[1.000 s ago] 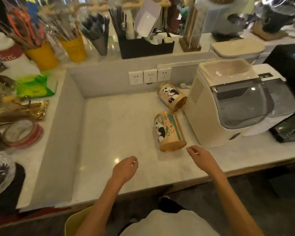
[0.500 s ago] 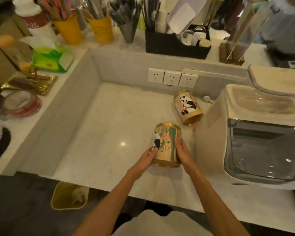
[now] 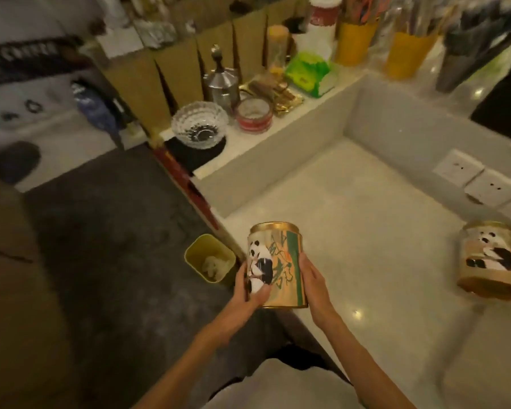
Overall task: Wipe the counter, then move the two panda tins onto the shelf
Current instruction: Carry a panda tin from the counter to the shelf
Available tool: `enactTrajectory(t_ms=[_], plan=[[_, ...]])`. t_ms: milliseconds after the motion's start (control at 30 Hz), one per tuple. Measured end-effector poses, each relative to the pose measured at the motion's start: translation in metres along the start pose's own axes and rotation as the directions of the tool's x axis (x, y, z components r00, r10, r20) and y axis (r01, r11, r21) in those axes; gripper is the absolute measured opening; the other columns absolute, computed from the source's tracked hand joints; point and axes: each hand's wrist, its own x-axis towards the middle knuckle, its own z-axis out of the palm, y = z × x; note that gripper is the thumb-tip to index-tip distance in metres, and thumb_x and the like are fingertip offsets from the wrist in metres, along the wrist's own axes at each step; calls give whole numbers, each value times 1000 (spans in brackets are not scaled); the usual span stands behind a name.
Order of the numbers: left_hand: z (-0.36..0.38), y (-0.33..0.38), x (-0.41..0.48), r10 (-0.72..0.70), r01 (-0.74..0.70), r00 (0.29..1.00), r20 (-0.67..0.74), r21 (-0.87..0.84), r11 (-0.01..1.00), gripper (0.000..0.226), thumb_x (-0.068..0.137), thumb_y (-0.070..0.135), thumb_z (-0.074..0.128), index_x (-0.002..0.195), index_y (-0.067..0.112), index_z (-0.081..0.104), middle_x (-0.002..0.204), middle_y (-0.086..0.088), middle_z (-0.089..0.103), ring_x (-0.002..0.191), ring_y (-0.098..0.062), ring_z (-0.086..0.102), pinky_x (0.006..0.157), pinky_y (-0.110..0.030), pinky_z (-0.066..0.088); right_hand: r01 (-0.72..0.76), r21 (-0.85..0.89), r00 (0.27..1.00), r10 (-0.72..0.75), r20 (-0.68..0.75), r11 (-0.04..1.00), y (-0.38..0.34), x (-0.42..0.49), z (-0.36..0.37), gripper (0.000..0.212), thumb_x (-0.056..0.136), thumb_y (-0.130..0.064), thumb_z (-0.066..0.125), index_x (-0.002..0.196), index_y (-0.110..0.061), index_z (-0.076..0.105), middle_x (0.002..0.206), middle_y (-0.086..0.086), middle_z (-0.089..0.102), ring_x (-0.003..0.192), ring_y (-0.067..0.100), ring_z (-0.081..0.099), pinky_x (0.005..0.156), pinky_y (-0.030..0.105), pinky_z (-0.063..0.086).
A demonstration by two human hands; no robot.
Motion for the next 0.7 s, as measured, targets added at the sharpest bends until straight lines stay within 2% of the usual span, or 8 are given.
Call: enactTrajectory(t_ms=[100, 200, 267, 367, 433, 533, 633, 700], plan=[[-47, -16, -65, 31, -74, 969, -243, -171, 982, 97, 70, 65, 72, 146, 45, 14, 152, 6, 39, 129, -9, 52, 110, -38, 45, -33, -79, 969, 51, 240, 996, 3, -3, 72, 69, 75, -80, 51, 120, -31, 66, 111, 3, 75, 101, 20, 73, 82, 36, 59], [-94, -35, -138, -39, -136, 916, -399, -400, 906, 109, 63, 72, 74, 151, 35, 22, 151, -4, 45, 136, -26, 47, 116, -56, 32, -82, -136, 879, 136, 458, 987, 16, -21, 154, 79, 65, -83, 60, 124, -32, 65, 118, 5, 73, 109, 24, 69, 94, 47, 54], [-123, -51, -191, 7, -234, 887, -462, -435, 870, 104, 67, 68, 74, 151, 29, 25, 148, -8, 50, 135, -31, 48, 116, -59, 32, -77, -193, 790, 178, 587, 978, 29, -42, 216, 87, 60, -84, 63, 126, -26, 63, 120, 7, 72, 111, 25, 68, 96, 48, 53], [-159, -74, -272, 11, -359, 788, -616, -444, 821, 93, 73, 53, 79, 148, 27, 29, 141, -10, 58, 129, -33, 55, 104, -51, 49, -14, -292, 622, 237, 746, 956, 48, -88, 310, 76, 67, -82, 57, 121, -30, 66, 120, 8, 72, 111, 26, 68, 95, 50, 54], [-181, -81, -327, -7, -431, 683, -730, -410, 804, 92, 72, 48, 82, 146, 29, 30, 135, -7, 63, 124, -31, 60, 93, -40, 57, 25, -331, 497, 275, 823, 943, 55, -122, 371, 68, 77, -78, 49, 122, -30, 65, 121, 9, 71, 112, 26, 68, 93, 48, 56], [-212, -80, -406, -19, -523, 471, -882, -296, 799, 90, 71, 55, 80, 145, 31, 34, 132, -4, 65, 120, -28, 64, 90, -37, 58, 129, -359, 294, 310, 904, 924, 53, -179, 463, 66, 82, -75, 42, 125, -30, 63, 123, 7, 71, 113, 24, 68, 91, 43, 58], [-242, -65, -469, 5, -599, 241, -970, -145, 787, 87, 67, 60, 80, 140, 36, 37, 129, 0, 67, 117, -26, 66, 87, -35, 60, 240, -324, 76, 315, 946, 915, 38, -227, 551, 64, 82, -74, 43, 127, -32, 62, 126, 5, 69, 117, 22, 65, 93, 41, 56], [-261, -49, -502, 7, -622, 99, -995, -57, 781, 85, 62, 65, 81, 133, 45, 41, 124, 6, 70, 112, -24, 69, 82, -32, 61, 319, -273, -49, 304, 952, 907, 21, -255, 604, 64, 79, -78, 45, 125, -38, 62, 125, 0, 70, 117, 18, 65, 87, 32, 58]])
